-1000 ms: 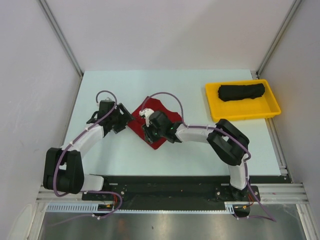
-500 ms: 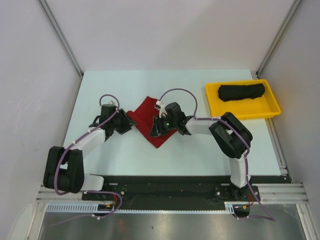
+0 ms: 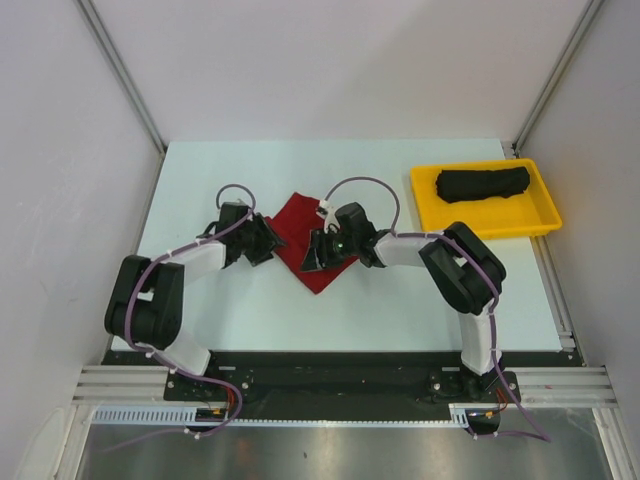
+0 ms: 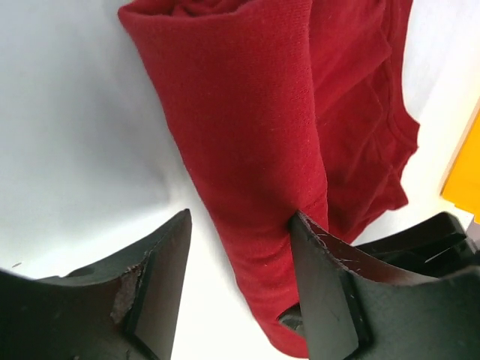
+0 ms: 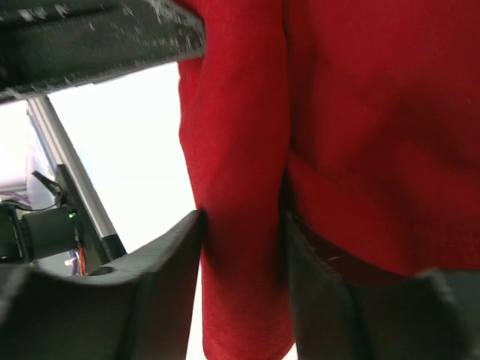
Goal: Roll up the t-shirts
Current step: Roll the T-shirt to the center of the board.
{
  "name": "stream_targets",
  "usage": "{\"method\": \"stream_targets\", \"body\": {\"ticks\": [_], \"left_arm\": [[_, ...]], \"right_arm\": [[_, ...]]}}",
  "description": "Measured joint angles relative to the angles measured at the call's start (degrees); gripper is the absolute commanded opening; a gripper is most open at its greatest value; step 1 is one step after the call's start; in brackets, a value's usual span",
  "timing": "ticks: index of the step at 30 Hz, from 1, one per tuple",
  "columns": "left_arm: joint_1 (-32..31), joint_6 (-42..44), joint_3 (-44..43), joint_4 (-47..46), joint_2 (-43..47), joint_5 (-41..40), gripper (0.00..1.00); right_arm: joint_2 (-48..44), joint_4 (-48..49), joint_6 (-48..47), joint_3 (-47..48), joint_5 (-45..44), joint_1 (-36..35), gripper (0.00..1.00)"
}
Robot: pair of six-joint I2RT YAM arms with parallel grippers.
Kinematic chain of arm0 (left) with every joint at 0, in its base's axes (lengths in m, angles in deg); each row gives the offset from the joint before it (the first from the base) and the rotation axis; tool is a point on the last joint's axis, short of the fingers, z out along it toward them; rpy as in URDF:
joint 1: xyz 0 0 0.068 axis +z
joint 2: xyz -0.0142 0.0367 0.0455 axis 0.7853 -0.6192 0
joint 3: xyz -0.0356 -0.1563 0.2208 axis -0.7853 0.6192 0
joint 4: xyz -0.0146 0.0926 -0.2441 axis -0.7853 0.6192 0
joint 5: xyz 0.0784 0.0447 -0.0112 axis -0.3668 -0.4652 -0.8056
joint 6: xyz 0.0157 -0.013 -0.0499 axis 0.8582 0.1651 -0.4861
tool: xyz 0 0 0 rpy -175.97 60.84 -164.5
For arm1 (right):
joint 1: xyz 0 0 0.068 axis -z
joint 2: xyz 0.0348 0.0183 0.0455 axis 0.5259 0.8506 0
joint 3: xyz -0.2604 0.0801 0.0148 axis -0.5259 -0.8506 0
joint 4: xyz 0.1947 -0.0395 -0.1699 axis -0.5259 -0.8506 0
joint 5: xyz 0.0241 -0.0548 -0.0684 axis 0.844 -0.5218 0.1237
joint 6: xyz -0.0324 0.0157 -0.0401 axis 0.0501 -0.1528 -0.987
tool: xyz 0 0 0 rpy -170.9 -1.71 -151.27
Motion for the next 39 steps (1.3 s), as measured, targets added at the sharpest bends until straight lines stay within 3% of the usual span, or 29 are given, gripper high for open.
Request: {"method": "stream_targets", "body": {"ticks": [7,17,25,30,36,39], "left_arm": [[-1.2,-0.7,-3.48,2.43,-2.58,-2.29,0.62],[-2.23,-0.85,-7.21,4.07,-6.51,-2.64,0.65],[-2.91,-1.27,-9.86,4.92,-9.16,-2.62,0.7],[-3.28,-1.29,-10.99,5.25,-9.97,-2.67,0.73],[-3.56,-1.27,-11.72,5.44,-10.27,-2.67,0.8],[-3.56,-1.18,-12.04,5.73,-10.27,-2.6,0.83]], "right_arm": [[-4.7,-6.05,-1.88,-0.85,-7.13,-1.14,0.62],[-18.03,-13.44,-12.46,-0.46,-31.28,-9.88,0.7],[-10.03,-16.65,-24.79,5.11,-46.29,-18.93,0.73],[-4.02,-17.09,-30.14,6.58,-51.76,-21.07,0.73],[-0.37,-17.2,-32.59,7.67,-56.43,-21.11,0.57],[-0.15,-17.27,-32.61,7.93,-57.13,-20.79,0.54]]}}
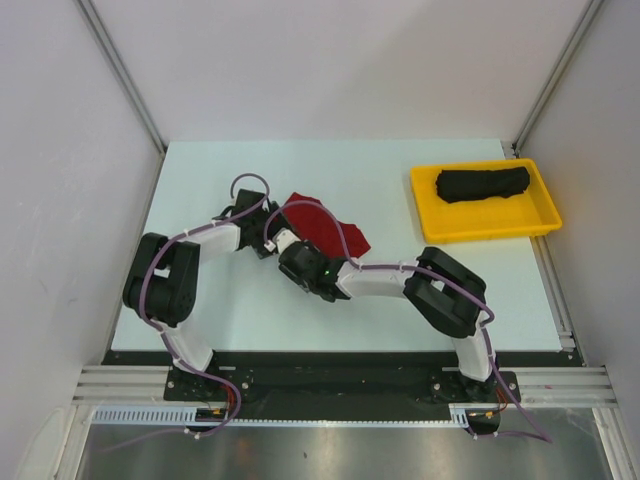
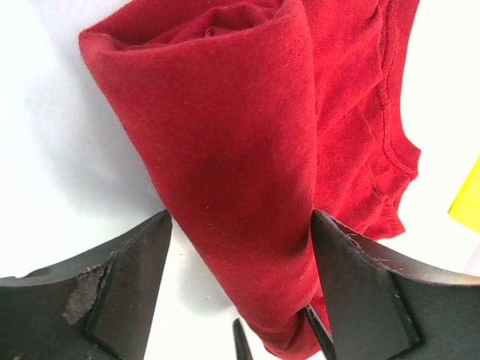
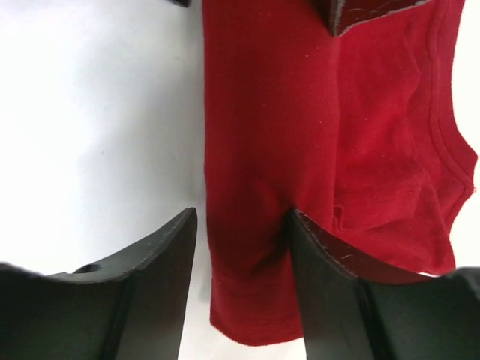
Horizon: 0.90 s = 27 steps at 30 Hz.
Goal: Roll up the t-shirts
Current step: Roll the T-shirt to the center of the board.
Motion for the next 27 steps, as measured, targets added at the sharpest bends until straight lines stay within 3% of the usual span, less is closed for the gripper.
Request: {"method": "stream_targets", "body": {"ticks": [7,15,23,27], "left_arm": [[0.33,0.81,-0.31,1.36,1.09,0.39,0.85],[1.81,1.99,-0.26,1.88,7.89,1.97,0.86],[1.95,1.68,3.85,-1.31,10.1,4.04,0.7],[1.95,1.33,4.59,-2.16,9.84,4.79,0.66]], "right_arm": [[-0.22,-0.2,2.01,0.26,6.16,4.0,0.47],[-2.01,0.74,9.79,0.02,29.4,14.34,0.43],[-0.09,7.48,22.1,-2.08,53.88,25.44,0.42],[2.14,12.09,28.02,-3.08,62.1,28.65,0.42]]}}
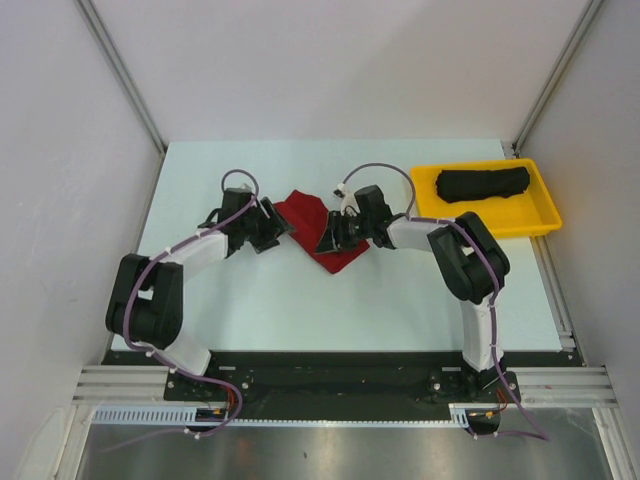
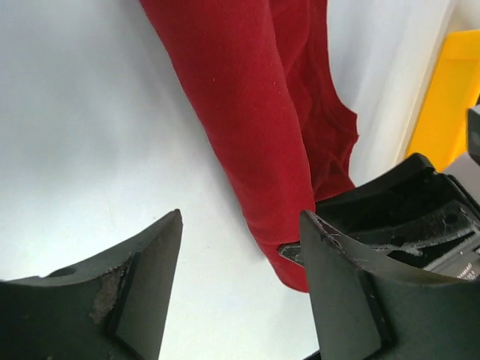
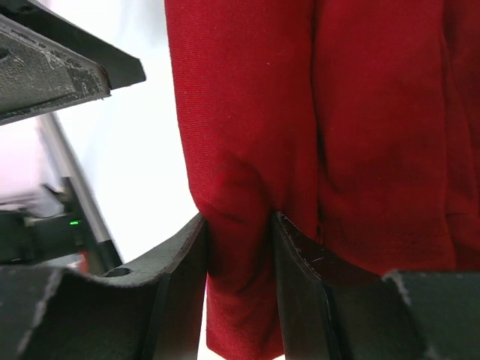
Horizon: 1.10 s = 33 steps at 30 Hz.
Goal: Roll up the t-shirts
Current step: Roll the T-shirt to the center of the board.
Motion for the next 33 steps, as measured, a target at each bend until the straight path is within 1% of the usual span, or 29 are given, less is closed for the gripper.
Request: {"method": "stream_targets", "body": {"ticks": [1,5,11,13,14,17,18,21,24,29,33], "left_arm": [[-0.04,-0.04,-0.07,-0.46,-0.28,0.09,0.66],[-0.48,-0.46,-1.88,-1.31,-3.32,0.17,0.57],[-1.62,-1.62,-4.72,-1.62,-8.15,-0.26,0.54],[-2.03,-1.88,-6.45,-1.38,-9.99,-0.26,0.54],[-2.23,-1.92,-7.39,-1.09,-10.8,-0.33,0.54],[-2.97,-1.97,-10.38,0.31,-12.87,-0.72,0.56],[-3.39,-1.97,-11.72,1.16,-13.62,-1.14,0.56],[-4.39,-1.97,-14.53,3.39,-15.1,-2.32,0.56],[-5.16,-1.95,-17.09,5.2,-16.44,-3.5,0.55],[-5.86,-1.97,-20.41,7.1,-18.62,-4.42,0.56],[-6.4,-1.97,-22.49,8.41,-19.93,-4.83,0.58]], "right_arm": [[0.44,0.7,0.96,-0.09,1.2,0.5,0.42],[1.97,3.58,4.92,-0.35,5.38,2.1,0.41],[3.58,7.87,10.29,-1.33,9.29,4.0,0.41],[3.91,9.16,11.67,-1.73,9.92,4.5,0.42],[4.02,9.62,12.24,-1.9,10.01,4.68,0.45],[4.02,10.1,12.76,-2.49,9.55,5.2,0.49],[3.89,10.05,12.57,-2.64,9.09,5.4,0.53],[2.34,7.78,10.88,-3.21,5.29,5.42,0.59],[-1.25,3.15,7.76,-3.78,-1.75,4.37,0.63],[-10.14,-5.55,2.75,-4.11,-19.08,0.35,0.64],[-15.08,-8.15,-1.53,-4.11,-29.62,-3.26,0.64]]}}
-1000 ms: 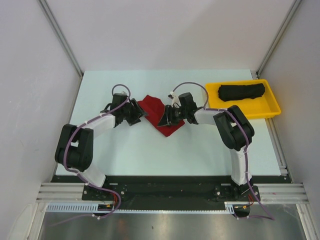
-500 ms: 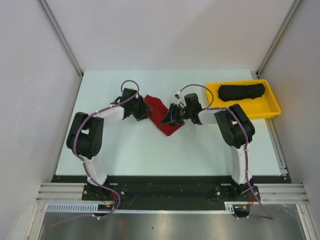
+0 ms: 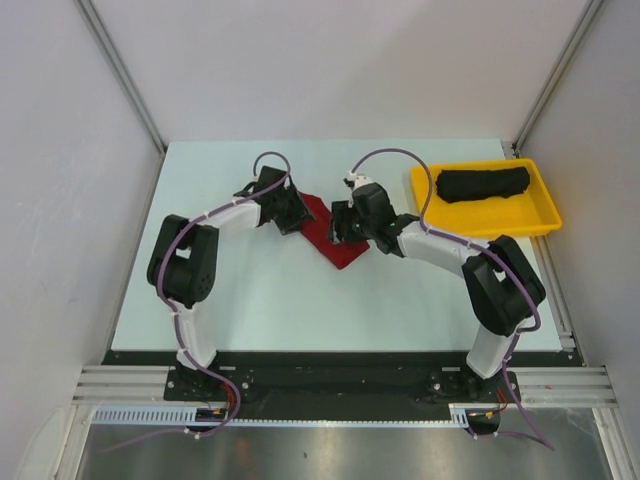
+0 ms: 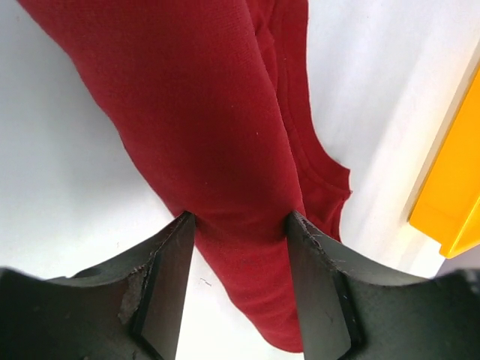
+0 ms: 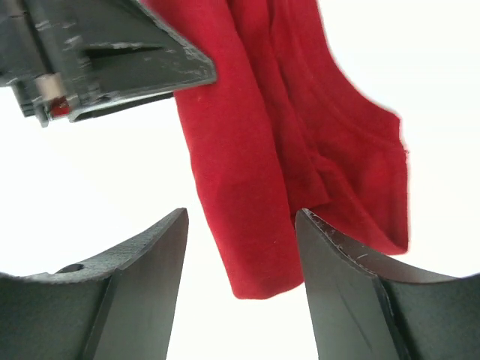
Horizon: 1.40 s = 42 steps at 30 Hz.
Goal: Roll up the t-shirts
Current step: Roll the T-shirt to the center of the board.
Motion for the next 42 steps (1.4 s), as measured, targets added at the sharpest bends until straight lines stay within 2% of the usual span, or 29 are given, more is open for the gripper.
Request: {"method": "stream_targets", "body": {"ticks": [6,11,20,25,34,42], "left_arm": [[-0.46,0.0,-2.38,1.14,-1.92,-0.15,0.6],[-0.92,-0.02,-4.37,1.99,-3.43,-0.2,0.63],[-1.22,0.15,-5.49,2.23,-4.02,0.57,0.78],[-1.14,0.46,-5.09,1.73,-3.02,1.57,0.83],[0.98,0.59,4.31,-1.46,5.46,2.23,0.84],[1.75,0.35,5.18,-8.2,3.69,3.1,0.82]], "right_arm": [[-1.14,-0.72,-9.62,-0.02,-14.6,-8.52,0.65],[-0.07,-0.09,-17.29,0.0,-22.67,-14.75,0.65],[8.09,-0.26,-22.69,1.03,-28.0,-15.47,0.64],[8.61,-0.7,-22.99,1.7,-28.06,-14.75,0.62],[8.61,-1.55,-21.29,2.19,-21.2,-9.64,0.62],[8.57,-1.64,-19.85,2.47,-14.97,-6.99,0.61]]}}
